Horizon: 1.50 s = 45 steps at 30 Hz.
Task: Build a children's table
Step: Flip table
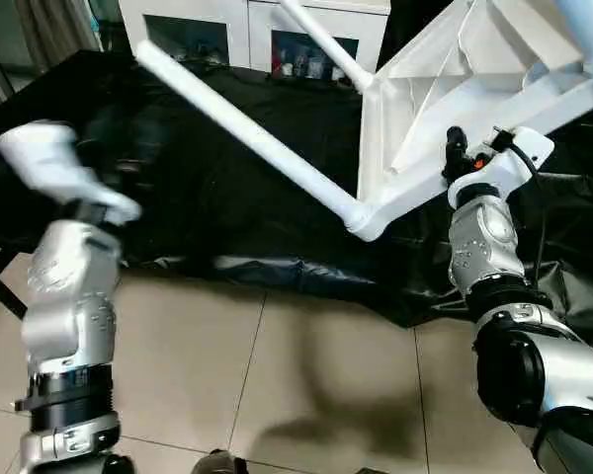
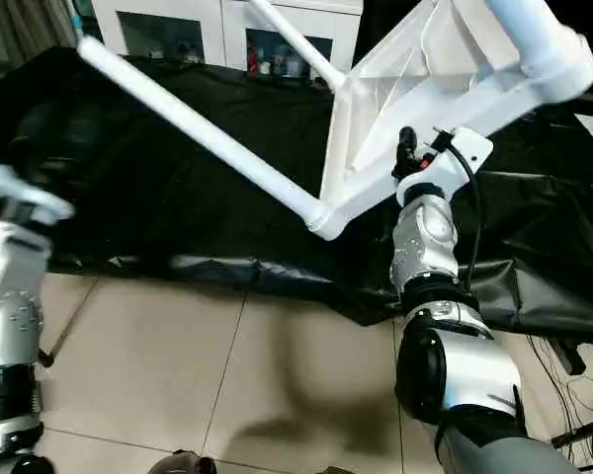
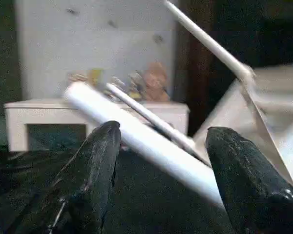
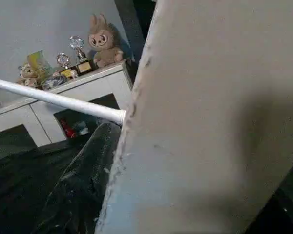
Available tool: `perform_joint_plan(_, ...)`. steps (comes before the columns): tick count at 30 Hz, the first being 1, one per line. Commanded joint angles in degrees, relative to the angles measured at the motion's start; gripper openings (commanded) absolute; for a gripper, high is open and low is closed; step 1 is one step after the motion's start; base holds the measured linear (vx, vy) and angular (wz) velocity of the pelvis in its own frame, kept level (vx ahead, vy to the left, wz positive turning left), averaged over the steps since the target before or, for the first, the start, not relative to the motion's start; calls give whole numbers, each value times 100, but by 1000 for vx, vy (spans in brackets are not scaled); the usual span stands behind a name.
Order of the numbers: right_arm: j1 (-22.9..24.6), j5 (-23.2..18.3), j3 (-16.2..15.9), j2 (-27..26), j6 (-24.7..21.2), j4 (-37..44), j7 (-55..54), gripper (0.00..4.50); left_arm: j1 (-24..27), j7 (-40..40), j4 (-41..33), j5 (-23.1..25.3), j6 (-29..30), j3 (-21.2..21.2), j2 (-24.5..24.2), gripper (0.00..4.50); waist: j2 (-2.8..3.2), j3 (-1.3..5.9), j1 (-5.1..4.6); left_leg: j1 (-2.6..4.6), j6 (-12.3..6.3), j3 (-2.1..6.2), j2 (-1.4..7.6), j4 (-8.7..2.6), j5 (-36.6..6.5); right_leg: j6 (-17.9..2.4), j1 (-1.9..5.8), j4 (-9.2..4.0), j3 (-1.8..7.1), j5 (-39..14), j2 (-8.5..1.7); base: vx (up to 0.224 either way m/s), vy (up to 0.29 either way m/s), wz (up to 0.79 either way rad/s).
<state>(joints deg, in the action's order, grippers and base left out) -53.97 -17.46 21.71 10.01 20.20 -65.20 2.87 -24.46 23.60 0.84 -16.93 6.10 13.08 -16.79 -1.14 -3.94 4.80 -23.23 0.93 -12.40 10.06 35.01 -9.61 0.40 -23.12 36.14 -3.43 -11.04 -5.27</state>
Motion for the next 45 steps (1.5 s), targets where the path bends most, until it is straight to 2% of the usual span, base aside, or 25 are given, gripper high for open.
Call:
perform_joint_plan(1, -10, 307, -215, 134, 18, 93, -94, 216, -18, 127, -109, 235, 184, -227, -114, 312, 52, 478, -47, 250, 95, 161, 308, -405, -1301, -1109, 158, -359, 233, -765, -280, 0, 0, 0)
perform_joint_plan(2, -41, 388, -302, 164, -17, 116, -65, 215, -19, 293, -174, 426, 326, -486, -289, 312, 52, 475, -50, 246, 107, 161, 309, -408, -1313, -1118, 161, -360, 236, -764, -283, 0, 0, 0)
perform_joint_plan(5, -113, 616, -492, 289, -109, 163, -111, 214, -39, 425, -267, 698, 454, -806, -529, 312, 43, 474, -42, 237, 142, 165, 303, -410, -1275, -1103, 166, -352, 233, -772, -277, 0, 0, 0)
perform_joint_plan(8, -163, 781, -597, 379, -155, 191, -217, 214, -67, 458, -336, 779, 483, -932, -628, 312, 35, 478, -48, 235, 182, 160, 300, -404, -1223, -1116, 171, -348, 234, -705, -270, 0, 0, 0)
perform_joint_plan(14, -331, 1217, -947, 583, -265, 238, -448, 207, -298, 613, -543, 692, 678, -1052, -722, 312, 32, 482, -40, 236, 181, 151, 285, -384, -1183, -1148, 173, -338, 238, -669, -264, 0, 0, 0)
perform_joint_plan(17, -347, 1237, -970, 591, -319, 244, -512, 202, -296, 836, -661, 559, 777, -1177, -721, 312, 29, 483, -29, 232, 183, 148, 287, -381, -1173, -1136, 172, -330, 244, -623, -268, 0, 0, 0)
perform_joint_plan(18, -351, 1240, -978, 588, -338, 249, -543, 200, -256, 1027, -777, 395, 859, -1272, -708, 312, 9, 485, -30, 226, 176, 148, 288, -380, -1132, -1138, 178, -323, 245, -577, -270, 0, 0, 0)
perform_joint_plan(21, -393, 1266, -1014, 544, -364, 249, -552, 194, -122, 1605, -1097, 38, 1170, -1637, -780, 312, 16, 485, -16, 229, 180, 144, 290, -382, -1118, -1172, 173, -309, 241, -550, -270, 0, 0, 0)
perform_joint_plan(27, -529, 1369, -1138, 514, -478, 130, -387, 192, -215, 1989, -1026, 181, 1298, -2011, -923, 312, 1, 467, -58, 217, 214, 143, 279, -385, -1269, -1083, 176, -346, 256, -822, -265, 0, 0, 0)
perform_joint_plan(30, -532, 1504, -1277, 511, -527, 86, -225, 192, -383, 1926, -862, 266, 1283, -1994, -877, 312, 3, 472, -76, 212, 220, 144, 275, -381, -1196, -1088, 180, -332, 254, -733, -253, 0, 0, 0)
perform_joint_plan(31, -523, 1520, -1301, 506, -515, 88, -177, 226, -413, 1902, -826, 286, 1275, -1985, -870, 312, 4, 474, -81, 213, 215, 142, 272, -378, -1197, -1093, 181, -335, 254, -714, -250, 0, 0, 0)
perform_joint_plan(33, -409, 1551, -1359, 441, -348, 174, -32, 262, -610, 1747, -580, 445, 1151, -1946, -855, 312, 0, 481, -98, 195, 198, 147, 266, -371, -1125, -1121, 204, -322, 256, -603, -258, 0, 0, 0)
perform_joint_plan(37, -226, 1576, -1397, 359, -117, 303, 8, 285, -792, 1667, -452, 453, 1057, -1937, -792, 312, 10, 495, -138, 176, 125, 154, 266, -359, -967, -1213, 232, -299, 251, -383, -271, 0, 0, 0)
perform_joint_plan(41, 86, 1671, -1457, 282, 304, 581, -200, 324, -1018, 1634, -255, 756, 529, -2074, -724, 312, 27, 506, -146, 186, -15, 151, 271, -345, -838, -1289, 235, -302, 252, -161, -268, 0, 0, 0)
perform_joint_plan(42, 141, 1706, -1488, 284, 352, 621, -234, 332, -1044, 1649, -211, 841, 442, -2123, -745, 312, 19, 505, -149, 187, -26, 153, 273, -349, -872, -1300, 244, -303, 250, -205, -269, 0, 0, 0)
perform_joint_plan(43, 200, 1706, -1468, 268, 390, 661, -329, 332, -1059, 1643, -150, 957, 366, -2186, -781, 312, 59, 506, -148, 193, -11, 158, 275, -346, -890, -1312, 241, -294, 251, -219, -274, 0, 0, 0)
perform_joint_plan(44, 234, 1699, -1446, 254, 413, 684, -392, 346, -1068, 1635, -110, 1030, 321, -2224, -802, 312, 46, 496, -154, 204, 15, 155, 285, -355, -959, -1289, 227, -315, 251, -301, -264, 0, 0, 0)
perform_joint_plan(45, 327, 1691, -1386, 212, 470, 747, -531, 357, -1068, 1599, -18, 1145, 221, -2300, -817, 312, 75, 495, -163, 214, 64, 156, 282, -362, -1031, -1264, 221, -317, 250, -345, -253, 0, 0, 0)
